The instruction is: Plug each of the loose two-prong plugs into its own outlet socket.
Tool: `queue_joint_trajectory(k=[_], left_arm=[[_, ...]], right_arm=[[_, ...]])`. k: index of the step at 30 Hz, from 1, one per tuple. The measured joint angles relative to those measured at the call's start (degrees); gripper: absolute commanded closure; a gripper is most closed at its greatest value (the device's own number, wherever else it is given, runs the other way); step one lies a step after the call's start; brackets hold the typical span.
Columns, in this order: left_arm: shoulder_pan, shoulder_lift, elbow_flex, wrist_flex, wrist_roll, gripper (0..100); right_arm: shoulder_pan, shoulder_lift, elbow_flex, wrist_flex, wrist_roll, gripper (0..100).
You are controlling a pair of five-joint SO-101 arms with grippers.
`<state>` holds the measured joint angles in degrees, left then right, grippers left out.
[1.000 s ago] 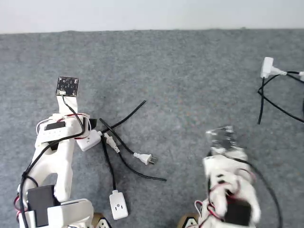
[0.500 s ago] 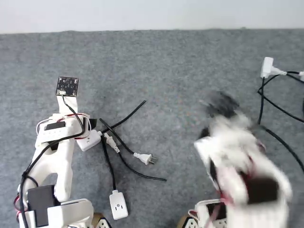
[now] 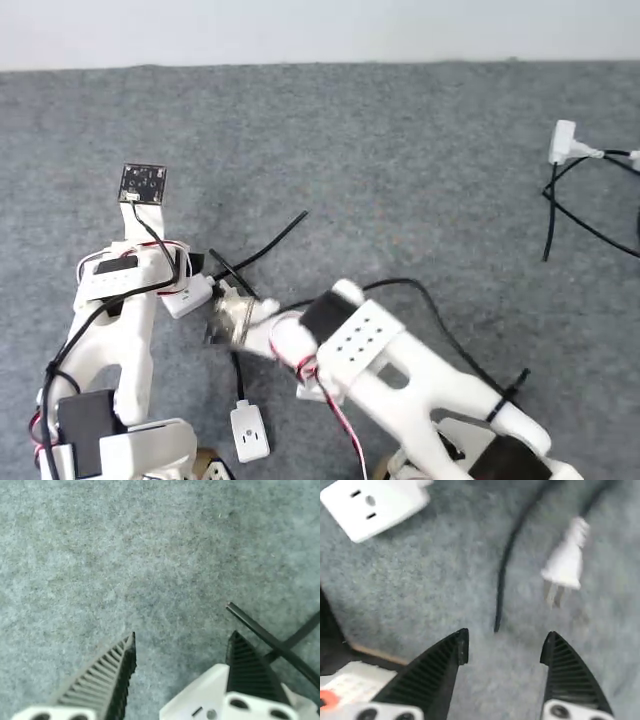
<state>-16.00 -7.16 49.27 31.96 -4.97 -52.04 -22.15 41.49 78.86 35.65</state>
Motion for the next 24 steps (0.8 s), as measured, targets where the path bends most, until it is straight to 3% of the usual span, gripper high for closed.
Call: queue_joint_trajectory(k=[3,11,19,24], left_arm=[[-2.4,0.0,0.0,0.1,1.3,71],[-12.7,-6.7,2.3,-2.3,13.1,71],[-12.8,-13.7,7.7,-5.7,13.7,72],[-12.8,-14.1,7.7,-5.8,13.7,72]], right_arm=[[-0.6,0.4,4.3,-6.1,4.0,75.1],[-0.7,0.8,6.1,-17.9,13.1,75.1],[-0.7,12.0,5.1,-26.5,15.8,75.1],[2.9,23.5,-3.3,-26.6,15.8,75.1]])
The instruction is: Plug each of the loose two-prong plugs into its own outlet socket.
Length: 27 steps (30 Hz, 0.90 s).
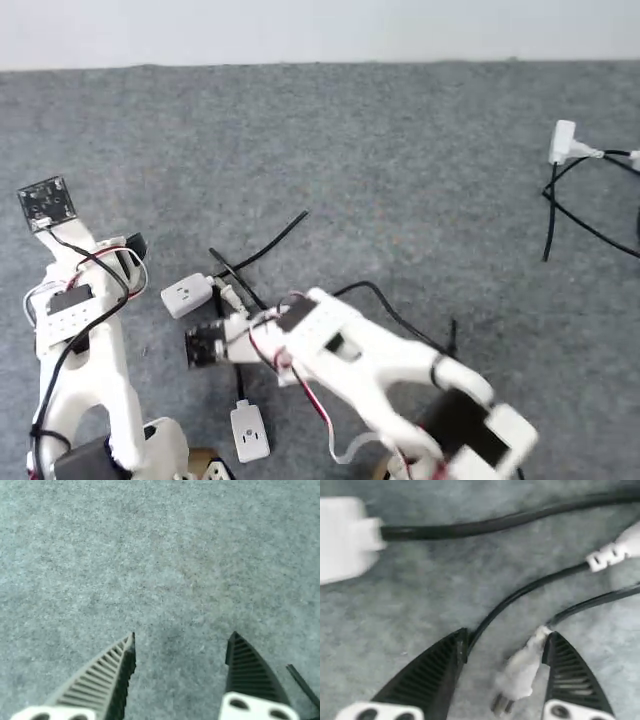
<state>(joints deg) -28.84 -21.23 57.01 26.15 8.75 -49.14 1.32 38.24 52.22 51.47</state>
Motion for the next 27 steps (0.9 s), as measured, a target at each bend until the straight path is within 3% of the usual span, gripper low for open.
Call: queue_joint_trajectory(k=[10,15,27], left_arm=[[0.0,0.0,0.0,0.0,0.0,72],[0.0,0.0,0.0,0.0,0.0,72],[0.0,0.0,0.0,0.0,0.0,72]], right_arm=[[5.1,6.4,-7.5,3.3,0.2,76.2],[5.6,6.6,-7.9,3.2,0.2,98.3],[8.3,6.9,-9.5,3.0,-0.2,98.3]])
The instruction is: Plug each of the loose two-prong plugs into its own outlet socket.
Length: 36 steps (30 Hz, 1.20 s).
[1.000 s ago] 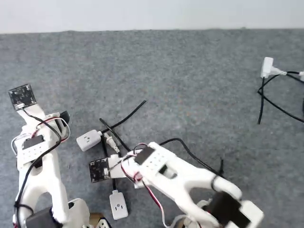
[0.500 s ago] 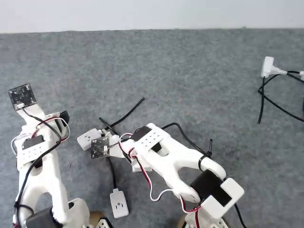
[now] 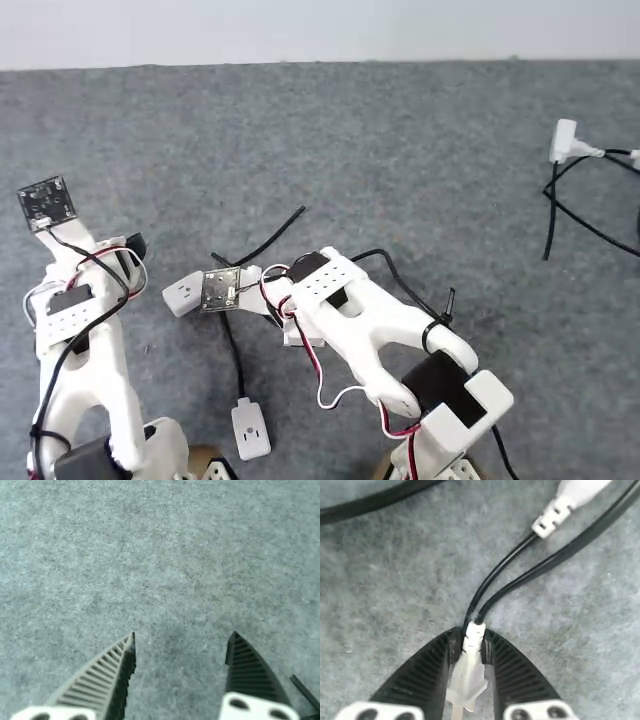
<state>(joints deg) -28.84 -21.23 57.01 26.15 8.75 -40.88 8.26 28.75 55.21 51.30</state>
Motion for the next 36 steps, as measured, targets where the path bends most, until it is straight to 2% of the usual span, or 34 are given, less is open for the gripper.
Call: queue_joint_trajectory(k=[7,13,23,36], left_arm=[[0.0,0.0,0.0,-0.1,-0.1,72],[0.0,0.0,0.0,-0.1,-0.2,72],[0.7,0.0,0.0,-0.1,-0.3,72],[1.1,0.0,0.0,-0.1,-0.9,72]], right_arm=[[3.1,-1.8,0.7,0.2,-2.7,99.0],[7.0,-12.7,7.0,-3.4,-8.1,99.0],[8.0,-45.7,29.5,-16.0,-14.0,99.0],[9.4,-91.3,51.7,-20.5,-17.0,99.0]])
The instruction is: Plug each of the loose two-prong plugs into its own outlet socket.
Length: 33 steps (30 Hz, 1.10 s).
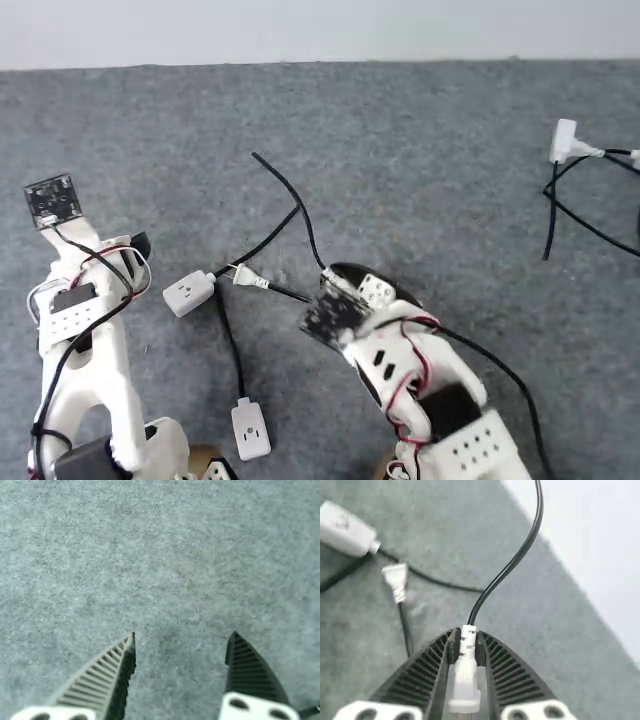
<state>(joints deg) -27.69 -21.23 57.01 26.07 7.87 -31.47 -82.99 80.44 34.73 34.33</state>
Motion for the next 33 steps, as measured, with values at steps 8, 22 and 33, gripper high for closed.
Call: queue_joint_trajectory(k=[8,22,33], left_arm=[[5.5,-1.0,2.8,0.0,-5.9,72],[25.2,-43.2,16.1,1.1,-12.0,72],[42.8,-64.7,16.3,7.6,-32.5,72]], right_arm=[[3.2,-12.2,4.0,-1.8,-1.1,99.0],[3.1,4.0,-27.6,2.0,-0.1,99.0],[0.7,32.6,-59.3,4.7,-4.5,99.0]])
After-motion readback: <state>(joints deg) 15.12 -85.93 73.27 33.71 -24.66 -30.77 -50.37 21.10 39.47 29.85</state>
